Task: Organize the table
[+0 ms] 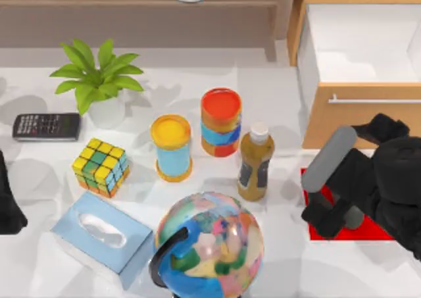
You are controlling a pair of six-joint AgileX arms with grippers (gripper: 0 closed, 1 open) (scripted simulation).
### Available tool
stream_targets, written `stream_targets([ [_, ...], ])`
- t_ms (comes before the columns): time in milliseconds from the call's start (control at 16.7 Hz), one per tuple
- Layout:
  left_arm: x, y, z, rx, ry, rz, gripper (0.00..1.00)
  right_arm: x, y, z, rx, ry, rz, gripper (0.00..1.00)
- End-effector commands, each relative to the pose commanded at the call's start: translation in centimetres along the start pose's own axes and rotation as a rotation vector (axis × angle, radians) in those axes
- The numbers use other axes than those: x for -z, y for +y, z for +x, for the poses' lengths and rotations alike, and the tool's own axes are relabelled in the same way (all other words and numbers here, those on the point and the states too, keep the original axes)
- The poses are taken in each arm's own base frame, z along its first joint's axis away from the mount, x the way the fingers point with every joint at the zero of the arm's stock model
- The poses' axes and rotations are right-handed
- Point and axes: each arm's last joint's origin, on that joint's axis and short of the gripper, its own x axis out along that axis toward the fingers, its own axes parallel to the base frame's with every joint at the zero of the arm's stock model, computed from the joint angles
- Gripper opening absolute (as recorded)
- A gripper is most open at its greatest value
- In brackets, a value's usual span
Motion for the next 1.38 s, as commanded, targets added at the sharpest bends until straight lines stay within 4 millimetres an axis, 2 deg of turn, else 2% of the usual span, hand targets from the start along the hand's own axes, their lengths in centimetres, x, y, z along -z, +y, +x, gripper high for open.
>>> stream_targets([
  [300,0.0,0.0,0.0,0.000,0.000,0.000,1.00,2.3,-0.1,-0.7,0.249,-0.073,-0.339,1.00],
  [660,0.0,0.0,0.0,0.000,0.000,0.000,1.00,4.5,-1.9,-0.7,0.529,0.023,-0.612,1.00],
  [900,0.0,0.0,0.0,0.000,0.000,0.000,1.00,5.3,-2.7,-0.6,0.619,0.087,-0.688,1.00],
  [1380,0.0,0.0,0.0,0.000,0.000,0.000,1.00,5.3,-2.8,-0.3,0.623,0.091,-0.693,1.00],
])
